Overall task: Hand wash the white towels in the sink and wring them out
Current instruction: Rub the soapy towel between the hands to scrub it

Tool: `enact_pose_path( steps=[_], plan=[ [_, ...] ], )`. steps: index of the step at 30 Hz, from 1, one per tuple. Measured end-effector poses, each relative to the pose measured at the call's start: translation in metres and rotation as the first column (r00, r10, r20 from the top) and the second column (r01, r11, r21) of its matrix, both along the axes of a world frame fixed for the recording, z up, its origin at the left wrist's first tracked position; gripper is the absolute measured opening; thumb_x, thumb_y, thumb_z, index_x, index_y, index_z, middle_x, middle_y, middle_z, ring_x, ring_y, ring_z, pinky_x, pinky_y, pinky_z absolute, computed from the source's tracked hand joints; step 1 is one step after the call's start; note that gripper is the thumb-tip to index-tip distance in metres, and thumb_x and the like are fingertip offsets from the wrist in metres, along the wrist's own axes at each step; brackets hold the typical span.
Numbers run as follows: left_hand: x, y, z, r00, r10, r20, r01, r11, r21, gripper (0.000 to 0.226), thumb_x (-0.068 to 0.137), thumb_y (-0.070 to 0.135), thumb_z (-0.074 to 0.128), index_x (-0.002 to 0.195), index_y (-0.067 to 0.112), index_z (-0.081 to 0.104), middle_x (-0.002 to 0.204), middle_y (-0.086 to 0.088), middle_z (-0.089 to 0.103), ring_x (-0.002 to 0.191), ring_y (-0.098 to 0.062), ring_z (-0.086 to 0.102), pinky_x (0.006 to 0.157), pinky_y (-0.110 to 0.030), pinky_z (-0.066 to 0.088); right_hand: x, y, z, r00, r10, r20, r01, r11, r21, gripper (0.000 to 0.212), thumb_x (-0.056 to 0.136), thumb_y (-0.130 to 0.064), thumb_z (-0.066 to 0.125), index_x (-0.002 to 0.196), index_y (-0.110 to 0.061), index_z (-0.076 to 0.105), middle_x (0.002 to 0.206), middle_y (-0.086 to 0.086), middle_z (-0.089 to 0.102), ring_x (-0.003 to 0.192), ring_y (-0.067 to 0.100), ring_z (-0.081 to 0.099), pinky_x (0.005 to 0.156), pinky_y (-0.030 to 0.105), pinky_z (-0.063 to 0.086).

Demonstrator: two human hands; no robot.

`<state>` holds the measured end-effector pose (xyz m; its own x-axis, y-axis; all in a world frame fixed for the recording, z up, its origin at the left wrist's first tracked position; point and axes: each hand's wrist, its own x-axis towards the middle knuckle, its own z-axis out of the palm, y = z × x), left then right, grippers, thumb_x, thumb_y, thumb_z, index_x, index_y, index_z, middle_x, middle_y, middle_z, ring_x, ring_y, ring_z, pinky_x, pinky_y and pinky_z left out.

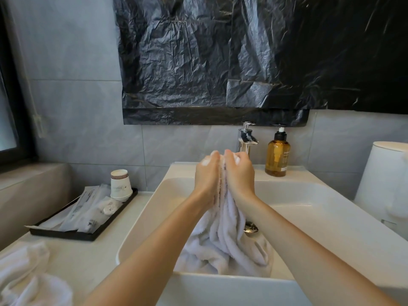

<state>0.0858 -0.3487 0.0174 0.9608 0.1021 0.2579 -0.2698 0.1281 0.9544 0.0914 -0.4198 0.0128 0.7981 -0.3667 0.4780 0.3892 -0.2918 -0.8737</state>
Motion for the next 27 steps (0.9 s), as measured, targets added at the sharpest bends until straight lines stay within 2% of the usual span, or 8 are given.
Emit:
enact_pose_path(
  steps=[4, 7, 9, 14, 18, 21, 23, 27],
  plan=[
    [0.007, 0.007, 0.001, 0.999, 0.038, 0.022, -0.038, 0.999, -0.003, 0.034, 0.097, 0.014, 0.041, 0.064, 0.016, 0.04, 0.054, 0.005, 0.045, 0.049, -0.005, 0.047, 0.043, -0.017, 0.037, -0.015, 0.011, -0.014, 0.997, 0.059, 0.044, -0.052, 0.988, -0.147, 0.019, 0.096, -0.03, 0.052, 0.087, -0.012, 0.053, 0.067, -0.006, 0.054, 0.067, 0.01, 0.056, 0.057, 0.017, 0.043],
    [0.003, 0.002, -0.002, 0.998, -0.046, 0.051, 0.045, 0.999, 0.02, 0.028, 0.1, 0.024, 0.043, 0.076, 0.017, 0.055, 0.065, 0.006, 0.058, 0.056, -0.001, 0.056, 0.048, -0.014, 0.044, 0.0, 0.002, -0.002, 1.0, -0.008, 0.024, 0.009, 1.0, -0.023, 0.02, 0.096, -0.032, 0.052, 0.086, -0.014, 0.053, 0.072, -0.004, 0.056, 0.075, 0.017, 0.058, 0.065, 0.028, 0.045],
    [-0.001, -0.001, -0.003, 0.995, -0.084, 0.062, 0.081, 0.996, 0.043, 0.025, 0.1, 0.027, 0.044, 0.082, 0.018, 0.058, 0.069, 0.008, 0.061, 0.057, 0.003, 0.058, 0.05, -0.012, 0.045, 0.0, -0.002, 0.0, 0.998, -0.051, 0.03, 0.051, 0.999, 0.015, 0.018, 0.098, -0.031, 0.05, 0.089, -0.016, 0.051, 0.075, -0.006, 0.055, 0.076, 0.016, 0.056, 0.064, 0.028, 0.042],
    [0.004, 0.006, 0.0, 0.992, 0.01, 0.129, -0.019, 0.997, 0.069, 0.031, 0.1, 0.014, 0.04, 0.068, 0.016, 0.04, 0.066, 0.003, 0.045, 0.045, 0.006, 0.045, 0.046, -0.011, 0.037, -0.015, 0.01, -0.013, 0.993, 0.082, 0.091, -0.073, 0.993, -0.092, 0.019, 0.095, -0.026, 0.054, 0.084, -0.01, 0.053, 0.064, -0.007, 0.055, 0.062, 0.002, 0.055, 0.059, 0.021, 0.045],
    [-0.001, -0.002, -0.002, 0.993, -0.094, 0.078, 0.09, 0.995, 0.045, 0.027, 0.1, 0.027, 0.044, 0.076, 0.019, 0.054, 0.064, 0.007, 0.058, 0.059, -0.002, 0.058, 0.057, -0.02, 0.047, 0.006, -0.004, 0.0, 1.0, -0.014, -0.007, 0.014, 0.995, 0.102, 0.02, 0.098, -0.033, 0.05, 0.091, -0.014, 0.052, 0.085, 0.001, 0.061, 0.087, 0.02, 0.061, 0.076, 0.034, 0.048],
    [0.006, 0.005, 0.001, 0.996, -0.015, 0.086, 0.015, 1.0, -0.003, 0.029, 0.101, 0.023, 0.042, 0.073, 0.018, 0.049, 0.065, 0.005, 0.053, 0.058, -0.005, 0.052, 0.051, -0.015, 0.043, -0.01, 0.008, -0.012, 0.997, 0.061, 0.051, -0.059, 0.998, -0.028, 0.019, 0.097, -0.03, 0.051, 0.086, -0.015, 0.052, 0.07, -0.007, 0.057, 0.07, 0.008, 0.058, 0.062, 0.021, 0.044],
    [0.007, 0.008, 0.0, 0.996, 0.016, 0.09, -0.016, 1.0, 0.006, 0.031, 0.1, 0.02, 0.04, 0.069, 0.018, 0.044, 0.061, 0.006, 0.049, 0.054, -0.005, 0.048, 0.048, -0.015, 0.04, -0.013, 0.012, -0.015, 0.994, 0.101, 0.043, -0.097, 0.993, -0.071, 0.021, 0.098, -0.031, 0.05, 0.085, -0.014, 0.053, 0.068, -0.008, 0.057, 0.069, 0.008, 0.058, 0.062, 0.022, 0.044],
    [0.0, -0.001, -0.003, 0.995, -0.078, 0.063, 0.076, 0.997, 0.028, 0.029, 0.099, 0.024, 0.042, 0.072, 0.018, 0.05, 0.055, 0.01, 0.055, 0.053, -0.003, 0.053, 0.052, -0.02, 0.044, 0.003, -0.001, -0.003, 0.999, 0.0, -0.032, 0.003, 0.996, 0.094, 0.019, 0.101, -0.034, 0.045, 0.096, -0.016, 0.05, 0.079, -0.007, 0.054, 0.081, 0.014, 0.055, 0.061, 0.023, 0.041]
  ],
)
